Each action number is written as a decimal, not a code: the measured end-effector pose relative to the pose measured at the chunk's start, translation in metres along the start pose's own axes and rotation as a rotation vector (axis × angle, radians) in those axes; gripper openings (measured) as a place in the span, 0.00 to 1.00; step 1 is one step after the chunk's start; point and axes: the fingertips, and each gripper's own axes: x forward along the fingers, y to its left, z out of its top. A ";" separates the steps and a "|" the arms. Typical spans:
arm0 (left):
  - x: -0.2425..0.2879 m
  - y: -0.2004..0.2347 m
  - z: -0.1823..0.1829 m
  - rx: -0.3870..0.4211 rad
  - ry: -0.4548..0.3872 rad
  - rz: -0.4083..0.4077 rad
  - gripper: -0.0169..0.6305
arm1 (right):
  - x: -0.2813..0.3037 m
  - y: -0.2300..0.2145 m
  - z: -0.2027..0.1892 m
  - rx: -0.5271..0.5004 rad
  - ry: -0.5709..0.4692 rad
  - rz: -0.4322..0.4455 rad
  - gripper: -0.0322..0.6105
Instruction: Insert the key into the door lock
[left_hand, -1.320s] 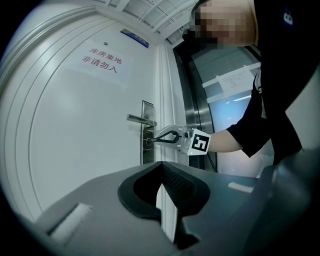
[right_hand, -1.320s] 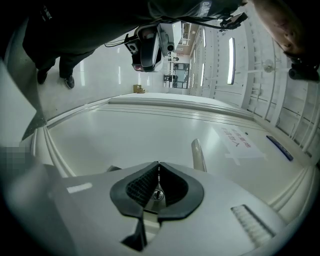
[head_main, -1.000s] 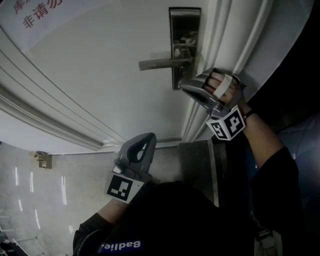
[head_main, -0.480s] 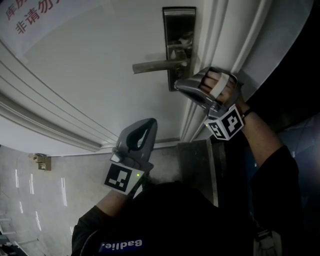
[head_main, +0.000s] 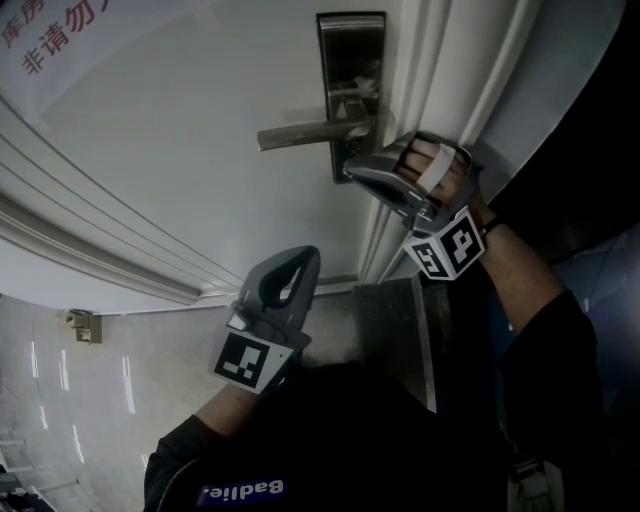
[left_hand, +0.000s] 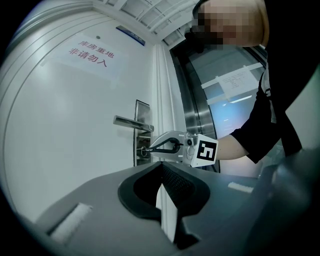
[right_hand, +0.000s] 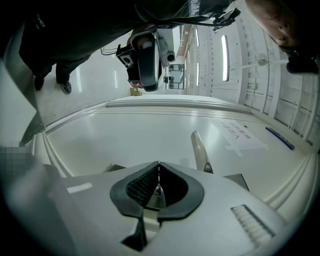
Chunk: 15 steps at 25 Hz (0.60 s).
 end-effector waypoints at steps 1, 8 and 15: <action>0.000 -0.001 -0.001 -0.002 0.001 -0.003 0.05 | 0.000 0.001 0.000 -0.005 0.003 0.001 0.07; 0.001 -0.006 -0.005 -0.015 0.013 -0.012 0.05 | -0.003 0.002 -0.002 -0.017 0.002 -0.001 0.07; -0.001 -0.006 -0.007 -0.019 0.015 -0.007 0.05 | -0.005 0.002 -0.005 -0.017 0.014 -0.009 0.07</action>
